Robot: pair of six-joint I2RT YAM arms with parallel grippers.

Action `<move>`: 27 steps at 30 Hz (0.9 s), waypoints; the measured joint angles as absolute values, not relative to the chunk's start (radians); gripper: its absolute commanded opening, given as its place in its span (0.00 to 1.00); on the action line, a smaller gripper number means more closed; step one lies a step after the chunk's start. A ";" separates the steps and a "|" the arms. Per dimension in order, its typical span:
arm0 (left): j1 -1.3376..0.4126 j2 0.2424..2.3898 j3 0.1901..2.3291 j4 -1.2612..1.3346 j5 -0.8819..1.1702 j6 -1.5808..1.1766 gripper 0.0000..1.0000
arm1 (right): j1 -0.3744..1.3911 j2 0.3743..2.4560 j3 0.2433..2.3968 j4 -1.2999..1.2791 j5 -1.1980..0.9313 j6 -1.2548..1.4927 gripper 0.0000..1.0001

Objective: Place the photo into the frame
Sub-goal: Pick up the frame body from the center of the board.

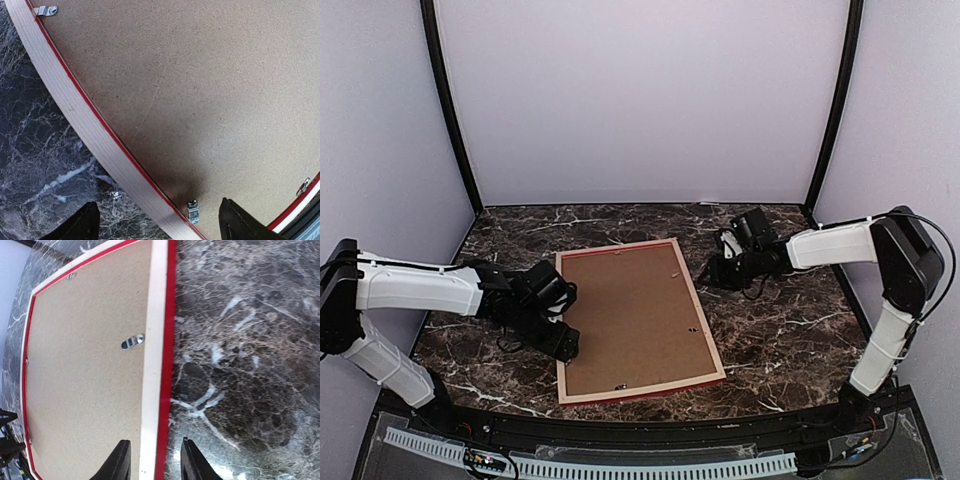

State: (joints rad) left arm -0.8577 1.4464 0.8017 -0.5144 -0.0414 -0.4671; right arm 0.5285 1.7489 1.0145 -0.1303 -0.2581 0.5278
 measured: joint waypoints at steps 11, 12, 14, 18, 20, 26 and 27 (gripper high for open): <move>-0.858 1.441 0.835 -0.551 -0.115 -0.470 0.86 | 0.620 1.859 1.088 -0.173 -0.219 0.498 0.31; -0.858 1.441 0.839 -0.551 -0.120 -0.467 0.86 | 0.622 1.868 1.094 -0.184 -0.209 0.496 0.29; -0.858 1.441 0.843 -0.556 -0.126 -0.463 0.87 | 0.625 1.877 1.097 -0.196 -0.194 0.490 0.25; -0.857 1.441 0.844 -0.570 -0.131 -0.448 0.89 | 0.629 1.881 1.102 -0.216 -0.160 0.490 0.11; -0.858 1.441 0.845 -0.577 -0.129 -0.440 0.90 | 0.630 1.881 1.108 -0.222 -0.140 0.495 0.06; -0.858 1.457 0.851 -0.575 -0.081 -0.412 0.90 | 0.623 1.874 1.101 -0.217 -0.107 0.491 0.00; -0.857 1.462 0.851 -0.572 -0.066 -0.406 0.90 | 0.620 1.871 1.094 -0.211 -0.107 0.491 0.00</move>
